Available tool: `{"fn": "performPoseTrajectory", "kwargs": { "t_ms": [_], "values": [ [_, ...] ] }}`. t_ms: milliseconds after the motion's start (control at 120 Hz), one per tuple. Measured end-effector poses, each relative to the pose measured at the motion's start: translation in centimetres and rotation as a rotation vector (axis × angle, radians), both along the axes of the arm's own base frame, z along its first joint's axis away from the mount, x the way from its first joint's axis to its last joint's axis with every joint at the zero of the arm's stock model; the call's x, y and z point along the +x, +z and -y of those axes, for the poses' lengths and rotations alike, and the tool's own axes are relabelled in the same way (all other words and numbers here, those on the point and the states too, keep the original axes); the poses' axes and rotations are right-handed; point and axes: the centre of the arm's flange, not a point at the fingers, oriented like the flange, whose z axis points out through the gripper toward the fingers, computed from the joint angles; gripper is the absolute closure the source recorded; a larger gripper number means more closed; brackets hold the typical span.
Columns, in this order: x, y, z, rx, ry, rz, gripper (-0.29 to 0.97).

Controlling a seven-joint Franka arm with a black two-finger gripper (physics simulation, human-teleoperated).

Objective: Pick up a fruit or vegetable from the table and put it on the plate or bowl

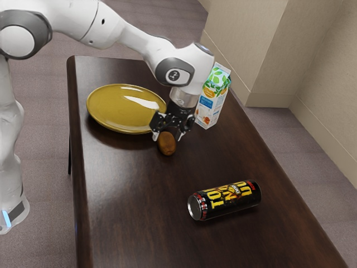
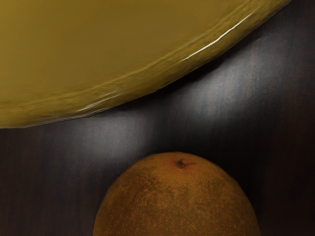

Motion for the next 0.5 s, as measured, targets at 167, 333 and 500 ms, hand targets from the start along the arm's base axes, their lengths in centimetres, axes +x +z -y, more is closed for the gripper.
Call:
{"fn": "performPoseTrajectory", "kwargs": {
  "t_ms": [167, 333, 500],
  "values": [
    [-0.3, -1.2, 0.1, -0.017, 0.031, -0.003, 0.12],
    [-0.4, 0.3, 0.7, -0.029, 0.042, 0.032, 0.39],
    [-3.2, 7.8, 0.8, -0.030, 0.049, 0.096, 0.41]
  ]
}}
